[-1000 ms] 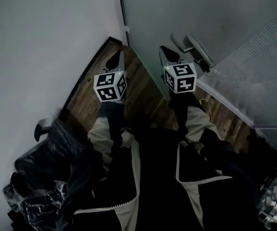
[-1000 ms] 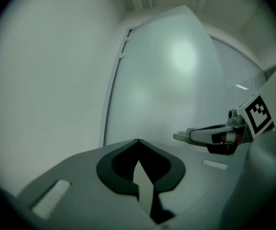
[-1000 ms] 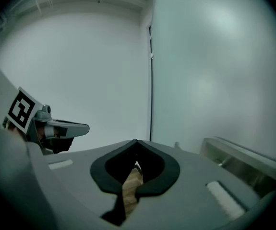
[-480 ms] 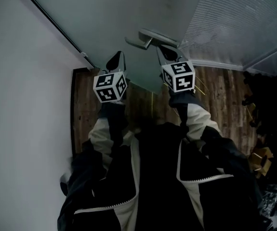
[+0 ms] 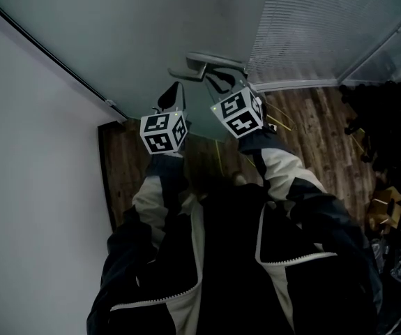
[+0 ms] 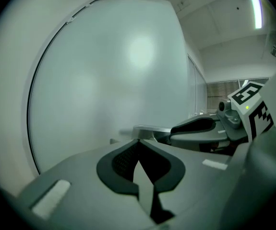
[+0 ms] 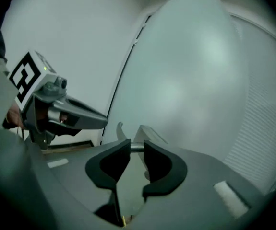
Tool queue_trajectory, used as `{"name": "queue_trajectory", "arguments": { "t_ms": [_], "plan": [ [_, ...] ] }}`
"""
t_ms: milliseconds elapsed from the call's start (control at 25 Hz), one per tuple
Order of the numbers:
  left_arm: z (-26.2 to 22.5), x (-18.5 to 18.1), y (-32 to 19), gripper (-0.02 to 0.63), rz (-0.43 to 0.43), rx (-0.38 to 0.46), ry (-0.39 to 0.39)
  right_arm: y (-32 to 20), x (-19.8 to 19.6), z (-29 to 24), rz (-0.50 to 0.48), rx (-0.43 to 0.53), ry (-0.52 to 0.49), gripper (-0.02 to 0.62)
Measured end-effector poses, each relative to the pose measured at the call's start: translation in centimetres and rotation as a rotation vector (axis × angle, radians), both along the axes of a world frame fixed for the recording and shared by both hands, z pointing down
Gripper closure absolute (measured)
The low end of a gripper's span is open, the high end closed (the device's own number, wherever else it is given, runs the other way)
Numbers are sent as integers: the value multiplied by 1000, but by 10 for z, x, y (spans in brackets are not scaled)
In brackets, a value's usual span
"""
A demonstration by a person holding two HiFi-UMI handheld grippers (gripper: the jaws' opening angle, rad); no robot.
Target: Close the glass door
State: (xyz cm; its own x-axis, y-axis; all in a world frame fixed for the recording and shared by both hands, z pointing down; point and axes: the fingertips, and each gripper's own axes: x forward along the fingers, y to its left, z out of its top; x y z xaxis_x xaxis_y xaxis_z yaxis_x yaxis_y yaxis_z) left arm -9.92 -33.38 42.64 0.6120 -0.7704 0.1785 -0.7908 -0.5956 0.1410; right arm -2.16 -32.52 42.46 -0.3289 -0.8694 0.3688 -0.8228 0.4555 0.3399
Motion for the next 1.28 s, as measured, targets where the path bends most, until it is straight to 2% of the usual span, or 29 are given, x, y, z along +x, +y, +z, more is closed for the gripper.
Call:
{"name": "queue_trajectory", "arguments": {
  "t_ms": [80,240,360,400,440,520,720,1280],
  "plan": [
    [-1,-1,-3,606,1,2,5,-5,-13,7,-56,-15,129,449],
    [-4,-5,-9,606,-13,-5,10,-16,-29,22,-156,5,493,394],
    [-3,-13,-14,606,-27,-10,19,-27,-35,42,-177,45,755,405],
    [-2,-16,-15,606,-29,-11,23,-31,-34,46,-169,62,818,459],
    [-3,-17,-16,606,-30,-12,26,-34,-32,48,-161,76,861,462],
    [-4,-19,-18,606,-28,-13,31,-37,-29,47,-153,89,879,465],
    [-3,-16,-18,606,-16,-18,33,-36,-28,44,-151,84,847,463],
    [-13,13,-44,606,73,16,2,-89,15,47,-81,98,970,466]
  ]
}}
